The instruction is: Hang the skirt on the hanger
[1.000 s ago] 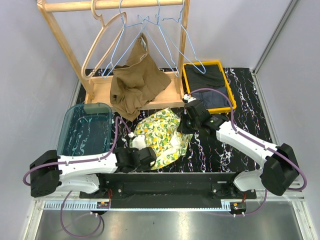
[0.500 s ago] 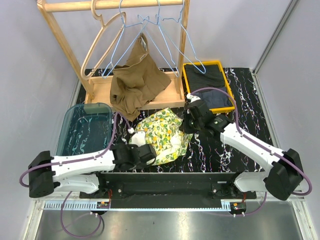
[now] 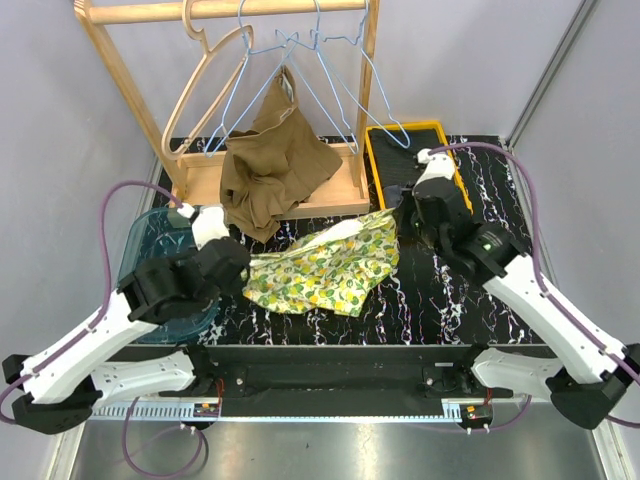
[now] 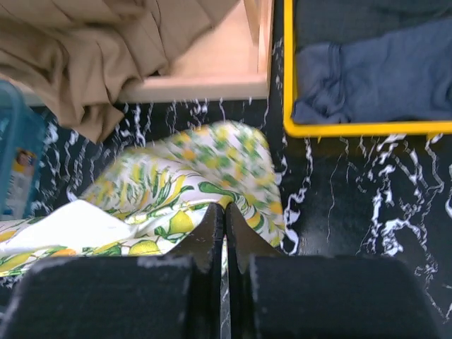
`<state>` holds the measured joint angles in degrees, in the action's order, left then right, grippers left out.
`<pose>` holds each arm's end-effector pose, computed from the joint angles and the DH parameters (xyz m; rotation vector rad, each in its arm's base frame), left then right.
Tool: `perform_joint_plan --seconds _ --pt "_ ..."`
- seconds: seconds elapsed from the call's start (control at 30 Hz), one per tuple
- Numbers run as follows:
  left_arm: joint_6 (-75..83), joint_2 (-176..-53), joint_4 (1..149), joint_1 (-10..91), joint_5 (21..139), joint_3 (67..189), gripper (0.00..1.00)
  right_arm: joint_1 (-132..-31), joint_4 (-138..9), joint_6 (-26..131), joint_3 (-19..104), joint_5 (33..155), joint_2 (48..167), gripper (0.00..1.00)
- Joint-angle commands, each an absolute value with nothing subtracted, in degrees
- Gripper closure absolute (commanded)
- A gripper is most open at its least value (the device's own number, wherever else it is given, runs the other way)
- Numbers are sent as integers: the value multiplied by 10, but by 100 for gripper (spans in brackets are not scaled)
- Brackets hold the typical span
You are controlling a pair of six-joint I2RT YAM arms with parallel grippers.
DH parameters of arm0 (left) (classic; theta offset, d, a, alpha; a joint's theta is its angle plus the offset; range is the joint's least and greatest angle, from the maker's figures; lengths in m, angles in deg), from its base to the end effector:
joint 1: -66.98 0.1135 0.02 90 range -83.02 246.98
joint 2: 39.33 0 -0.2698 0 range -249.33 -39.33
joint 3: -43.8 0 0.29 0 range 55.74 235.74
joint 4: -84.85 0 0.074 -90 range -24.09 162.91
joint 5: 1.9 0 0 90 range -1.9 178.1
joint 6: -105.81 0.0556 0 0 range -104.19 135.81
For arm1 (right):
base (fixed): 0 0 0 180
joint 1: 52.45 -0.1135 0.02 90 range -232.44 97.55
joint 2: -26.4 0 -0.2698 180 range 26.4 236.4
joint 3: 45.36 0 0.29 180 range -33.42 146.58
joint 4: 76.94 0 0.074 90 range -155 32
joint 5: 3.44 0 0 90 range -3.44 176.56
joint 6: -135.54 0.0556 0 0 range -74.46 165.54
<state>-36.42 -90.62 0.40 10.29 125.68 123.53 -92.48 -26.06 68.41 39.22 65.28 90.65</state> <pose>0.1229 -0.1254 0.3642 -0.1481 2.2857 -0.1160 0.2297 0.1666 0.3933 -0.0890 2.0746 0.2842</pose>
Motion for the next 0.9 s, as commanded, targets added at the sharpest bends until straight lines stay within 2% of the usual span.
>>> perform_joint_plan --seconds 0.0,0.1,0.23,0.43,0.63,0.77,0.87 --pt "-274 -918 -60 133 1313 1297 100 -916 -249 635 468 511 868 100" --pt "-214 -938 -11 133 1274 1327 100 -916 -262 604 516 480 863 100" --pt "-142 -968 86 132 1116 1330 100 -916 -297 543 588 452 856 100" --pt "-97 -1003 137 126 1032 1373 100 -916 -323 488 663 430 856 100" --pt "-39 -1058 174 98 916 1430 100 -916 -336 489 613 369 830 100" --pt "-27 -1118 178 57 902 1412 100 -916 -337 485 561 347 814 100" --pt "-49 -1120 182 56 935 1369 100 -916 -316 505 524 339 803 100"
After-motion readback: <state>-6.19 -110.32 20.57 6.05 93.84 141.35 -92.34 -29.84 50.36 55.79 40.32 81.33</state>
